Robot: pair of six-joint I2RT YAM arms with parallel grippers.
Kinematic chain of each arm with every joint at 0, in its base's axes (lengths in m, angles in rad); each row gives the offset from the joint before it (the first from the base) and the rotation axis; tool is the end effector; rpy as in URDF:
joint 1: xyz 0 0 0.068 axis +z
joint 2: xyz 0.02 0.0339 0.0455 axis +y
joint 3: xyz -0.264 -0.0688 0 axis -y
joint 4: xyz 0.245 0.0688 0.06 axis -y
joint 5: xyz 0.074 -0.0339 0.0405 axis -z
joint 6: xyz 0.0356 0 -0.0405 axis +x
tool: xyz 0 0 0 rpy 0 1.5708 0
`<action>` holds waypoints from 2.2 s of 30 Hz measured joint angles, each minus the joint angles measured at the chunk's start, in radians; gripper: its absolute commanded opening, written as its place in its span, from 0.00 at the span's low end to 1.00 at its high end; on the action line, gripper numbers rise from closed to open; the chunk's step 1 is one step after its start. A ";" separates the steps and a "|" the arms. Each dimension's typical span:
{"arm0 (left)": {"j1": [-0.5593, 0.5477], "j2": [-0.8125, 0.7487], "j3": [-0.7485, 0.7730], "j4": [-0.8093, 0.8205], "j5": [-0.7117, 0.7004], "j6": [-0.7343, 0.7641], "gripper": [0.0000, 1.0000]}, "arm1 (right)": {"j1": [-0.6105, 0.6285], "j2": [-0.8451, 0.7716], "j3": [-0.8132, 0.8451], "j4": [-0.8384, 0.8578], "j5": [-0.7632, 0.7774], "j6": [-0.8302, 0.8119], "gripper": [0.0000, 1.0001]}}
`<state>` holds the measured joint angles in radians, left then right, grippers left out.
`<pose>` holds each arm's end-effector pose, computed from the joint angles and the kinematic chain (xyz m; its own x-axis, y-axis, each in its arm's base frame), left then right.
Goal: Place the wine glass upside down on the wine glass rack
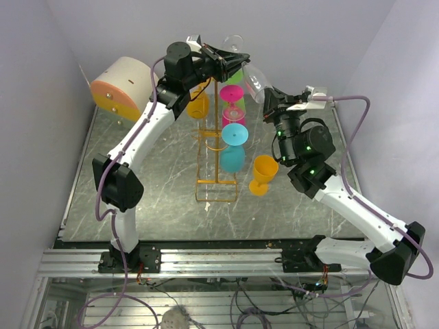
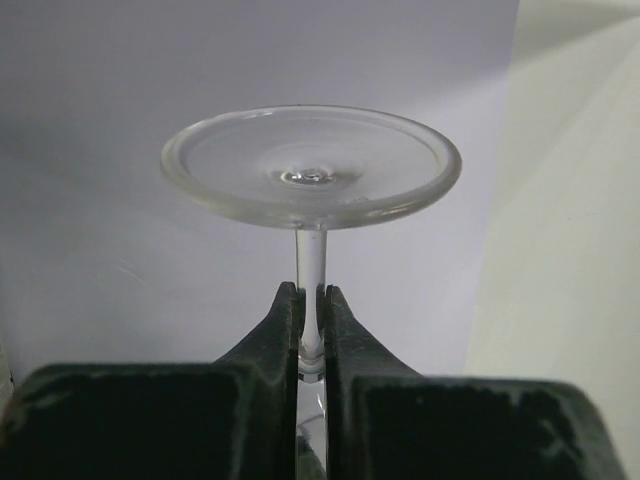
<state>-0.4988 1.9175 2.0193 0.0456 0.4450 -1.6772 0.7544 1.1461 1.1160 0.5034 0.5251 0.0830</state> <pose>0.3899 -0.2298 0.4620 -0.8148 -0.5782 0.0422 0.0427 -0.1324 -0.9903 0.1953 0.1590 0.4544 0.3088 0.3887 -0.8681 -0.2941 0.9070 0.3015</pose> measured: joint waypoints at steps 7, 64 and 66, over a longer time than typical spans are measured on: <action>0.017 0.000 0.000 0.023 0.018 0.026 0.07 | 0.050 0.025 -0.004 0.021 0.037 -0.067 0.00; 0.558 -0.481 -0.716 -0.102 0.625 1.722 0.07 | -0.260 0.023 0.262 -0.833 0.005 0.285 0.51; 0.559 -0.478 -0.737 -0.040 0.603 1.714 0.07 | -0.402 0.029 0.251 -0.919 -0.077 0.347 0.51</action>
<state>0.0605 1.4399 1.2827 0.0059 1.0481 0.0372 0.3527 1.1755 1.3666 -0.4156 0.4480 0.4301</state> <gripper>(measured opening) 0.128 0.508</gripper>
